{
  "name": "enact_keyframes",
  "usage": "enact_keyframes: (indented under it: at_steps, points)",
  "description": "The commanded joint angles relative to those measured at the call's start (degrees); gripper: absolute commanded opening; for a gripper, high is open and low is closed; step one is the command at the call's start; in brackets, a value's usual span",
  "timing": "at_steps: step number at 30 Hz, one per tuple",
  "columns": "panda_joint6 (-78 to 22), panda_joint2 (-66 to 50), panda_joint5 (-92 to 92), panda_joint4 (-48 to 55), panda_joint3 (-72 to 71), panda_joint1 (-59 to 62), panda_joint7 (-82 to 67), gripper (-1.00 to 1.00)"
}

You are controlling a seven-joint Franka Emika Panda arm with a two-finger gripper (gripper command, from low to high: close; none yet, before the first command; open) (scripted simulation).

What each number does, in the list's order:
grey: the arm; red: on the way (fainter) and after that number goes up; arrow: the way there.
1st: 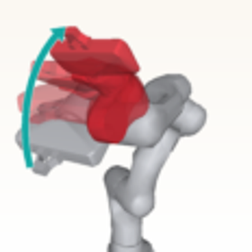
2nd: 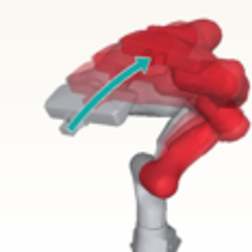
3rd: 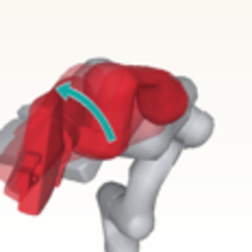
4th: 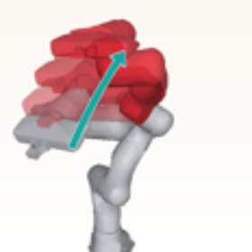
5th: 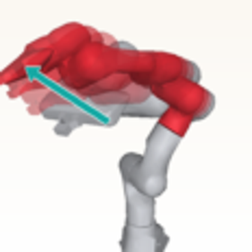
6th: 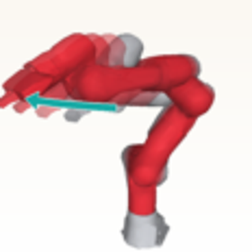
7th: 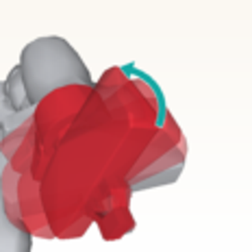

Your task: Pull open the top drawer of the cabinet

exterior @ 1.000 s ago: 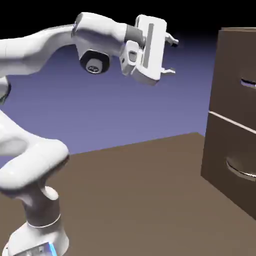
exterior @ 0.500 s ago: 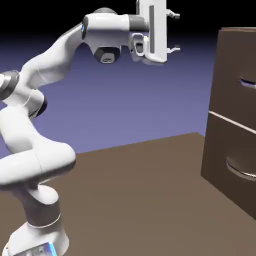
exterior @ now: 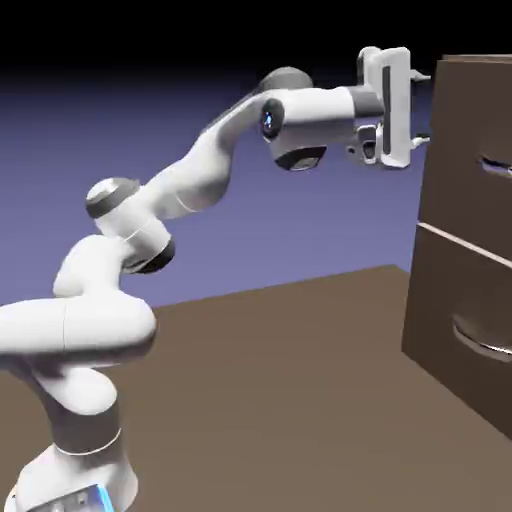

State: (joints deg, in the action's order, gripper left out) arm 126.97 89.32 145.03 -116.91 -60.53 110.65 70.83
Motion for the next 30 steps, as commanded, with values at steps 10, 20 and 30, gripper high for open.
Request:
enact_keyframes:
  at_steps: [10, 20, 30]
  points:
    - [-1.64, 4.69, 14.05, 10.36, -6.04, 13.87, 3.5, 0.0]
    - [-3.79, 5.19, 13.73, 5.52, -5.77, 11.21, 2.85, -1.0]
    - [-13.01, 7.44, 10.48, -15.24, -3.19, -0.42, 0.48, -1.0]
